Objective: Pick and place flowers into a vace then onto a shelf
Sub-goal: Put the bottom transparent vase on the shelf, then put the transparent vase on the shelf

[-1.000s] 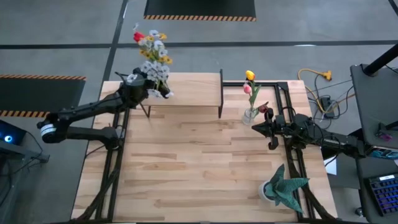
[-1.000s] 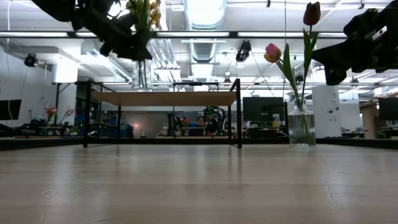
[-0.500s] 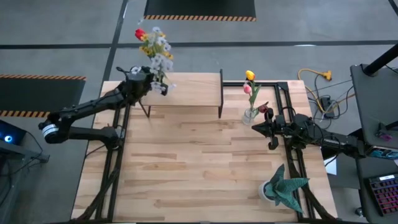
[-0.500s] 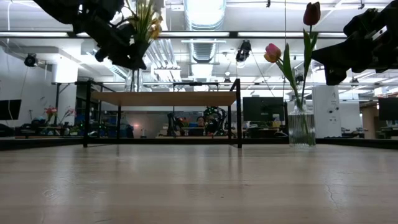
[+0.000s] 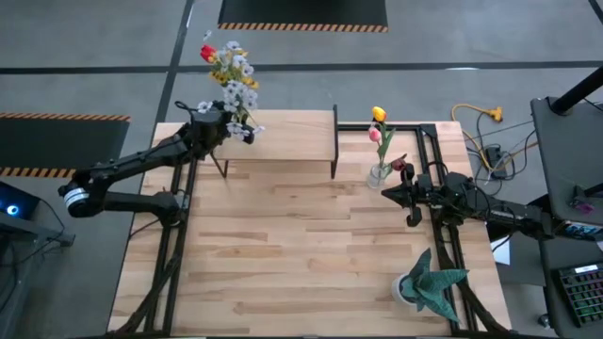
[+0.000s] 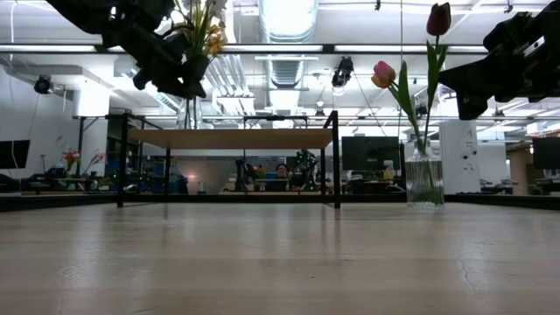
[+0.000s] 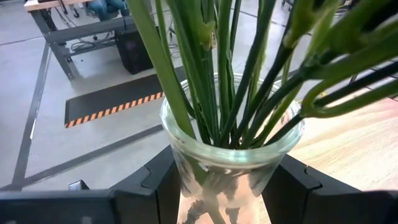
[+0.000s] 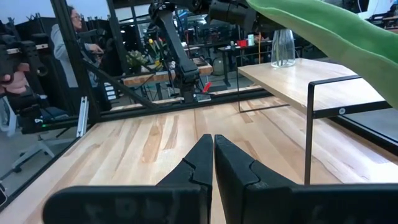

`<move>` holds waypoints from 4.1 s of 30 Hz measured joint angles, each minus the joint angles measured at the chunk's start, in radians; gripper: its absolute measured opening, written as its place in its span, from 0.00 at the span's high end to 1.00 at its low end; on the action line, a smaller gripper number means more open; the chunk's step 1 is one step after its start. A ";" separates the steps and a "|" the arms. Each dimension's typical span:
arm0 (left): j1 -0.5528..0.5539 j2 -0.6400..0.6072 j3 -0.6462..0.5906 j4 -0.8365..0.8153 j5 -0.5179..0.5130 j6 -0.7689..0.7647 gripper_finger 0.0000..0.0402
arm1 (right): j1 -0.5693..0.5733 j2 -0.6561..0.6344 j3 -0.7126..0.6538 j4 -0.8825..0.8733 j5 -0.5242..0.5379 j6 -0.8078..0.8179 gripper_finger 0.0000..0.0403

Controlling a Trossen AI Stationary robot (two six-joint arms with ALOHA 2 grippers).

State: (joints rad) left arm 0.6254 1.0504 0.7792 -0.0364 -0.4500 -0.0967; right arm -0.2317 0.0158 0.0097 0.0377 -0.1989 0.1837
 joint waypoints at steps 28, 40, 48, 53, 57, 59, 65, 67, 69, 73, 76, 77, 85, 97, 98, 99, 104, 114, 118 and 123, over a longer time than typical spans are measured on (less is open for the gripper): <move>-0.011 -0.195 0.000 -0.274 0.055 -0.055 0.13 | 0.000 0.000 0.000 0.000 -0.003 0.154 0.98; -0.214 -0.455 -0.019 -0.341 0.167 -0.132 0.16 | 0.000 0.000 0.000 0.000 -0.002 0.202 0.98; -0.413 -0.574 -0.114 -0.341 0.169 -0.175 0.38 | 0.000 0.000 0.000 0.001 -0.001 0.211 0.98; -0.507 -0.655 -0.219 -0.294 0.212 -0.234 0.62 | 0.000 0.000 0.000 0.003 0.068 0.205 0.98; -0.550 -0.736 -0.358 -0.117 0.265 -0.237 0.83 | 0.000 0.000 0.000 0.003 0.098 0.194 0.98; -0.556 -0.778 -0.434 -0.027 0.295 -0.217 0.93 | 0.000 0.000 0.000 0.004 0.099 0.164 0.98; -0.555 -0.902 -0.626 0.113 0.412 -0.201 0.99 | 0.000 0.000 0.000 0.005 0.197 0.217 0.97; -0.555 -0.940 -0.677 0.139 0.424 -0.202 1.00 | 0.000 0.000 0.000 0.005 0.232 0.236 0.96; -0.555 -0.974 -0.716 0.177 0.424 -0.219 1.00 | 0.000 0.000 0.000 0.005 0.249 0.219 0.92; -0.555 -1.036 -0.765 0.206 0.424 -0.238 1.00 | 0.000 0.000 0.000 0.005 0.254 0.209 0.82; -0.555 -1.045 -0.763 0.162 0.426 -0.238 1.00 | 0.000 0.000 0.000 0.006 0.249 0.210 0.70; -0.555 -1.042 -0.758 0.160 0.425 -0.238 1.00 | 0.000 0.000 0.000 0.010 0.248 0.210 0.66; -0.555 -1.009 -0.747 0.164 0.425 -0.193 1.00 | 0.000 0.001 0.000 0.019 0.145 0.212 0.37; -0.555 -1.004 -0.747 0.157 0.425 -0.204 1.00 | 0.109 0.066 0.051 0.017 0.090 0.264 0.39; -0.555 -1.004 -0.747 0.155 0.425 -0.204 1.00 | 0.130 0.084 0.074 0.019 0.097 0.254 0.39; -0.555 -1.004 -0.747 0.152 0.425 -0.204 1.00 | 0.150 0.107 0.099 0.020 0.108 0.235 0.39; -0.555 -1.004 -0.747 0.131 0.424 -0.204 1.00 | 0.231 0.238 0.241 -0.100 0.200 0.118 0.39; -0.555 -1.004 -0.747 0.121 0.423 -0.204 1.00 | 0.263 0.423 0.374 -0.503 0.260 0.225 0.39; -0.555 -1.004 -0.748 0.121 0.423 -0.204 1.00 | 0.262 0.451 0.341 -0.533 0.281 0.372 0.39; -0.555 -1.004 -0.748 0.121 0.423 -0.204 1.00 | 0.262 0.471 0.290 -0.530 0.296 0.563 0.39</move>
State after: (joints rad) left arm 0.0704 0.0463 0.0311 0.0849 -0.0273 -0.3012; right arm 0.0303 0.4871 0.3000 -0.4927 0.0972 0.7466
